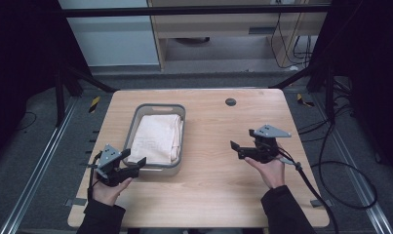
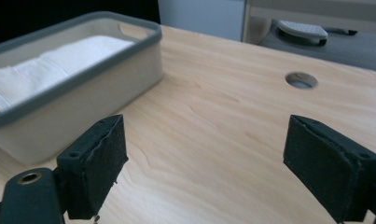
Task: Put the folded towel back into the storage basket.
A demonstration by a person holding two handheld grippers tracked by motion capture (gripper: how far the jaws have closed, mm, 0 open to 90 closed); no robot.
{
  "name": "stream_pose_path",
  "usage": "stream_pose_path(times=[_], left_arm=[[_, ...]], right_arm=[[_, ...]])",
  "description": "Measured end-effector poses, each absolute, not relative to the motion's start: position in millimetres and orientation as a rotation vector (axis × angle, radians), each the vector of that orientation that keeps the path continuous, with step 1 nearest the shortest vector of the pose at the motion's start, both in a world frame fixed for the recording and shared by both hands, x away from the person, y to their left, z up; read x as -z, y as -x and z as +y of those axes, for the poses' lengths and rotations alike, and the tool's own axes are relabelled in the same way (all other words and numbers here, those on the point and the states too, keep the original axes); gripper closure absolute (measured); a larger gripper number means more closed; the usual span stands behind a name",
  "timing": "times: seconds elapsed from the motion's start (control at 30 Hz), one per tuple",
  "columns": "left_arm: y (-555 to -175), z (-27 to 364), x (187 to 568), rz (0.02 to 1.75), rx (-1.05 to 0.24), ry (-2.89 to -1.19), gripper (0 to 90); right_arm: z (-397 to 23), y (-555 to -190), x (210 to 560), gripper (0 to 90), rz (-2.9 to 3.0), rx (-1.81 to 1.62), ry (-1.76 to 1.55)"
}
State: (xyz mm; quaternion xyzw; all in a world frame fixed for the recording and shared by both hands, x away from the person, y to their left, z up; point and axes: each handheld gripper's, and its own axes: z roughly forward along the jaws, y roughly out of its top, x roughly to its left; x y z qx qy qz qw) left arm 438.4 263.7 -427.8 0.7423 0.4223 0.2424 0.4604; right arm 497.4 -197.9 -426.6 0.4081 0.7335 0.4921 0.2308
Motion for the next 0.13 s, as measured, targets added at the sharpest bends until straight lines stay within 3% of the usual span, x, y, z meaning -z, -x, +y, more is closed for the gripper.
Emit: stream_pose_path(times=[0.13], left_arm=[[-430,268,429,1.030,-0.600,-1.827,29.3]], right_arm=[[-212,-488,434,13.1,2.011,-1.342,-1.140]])
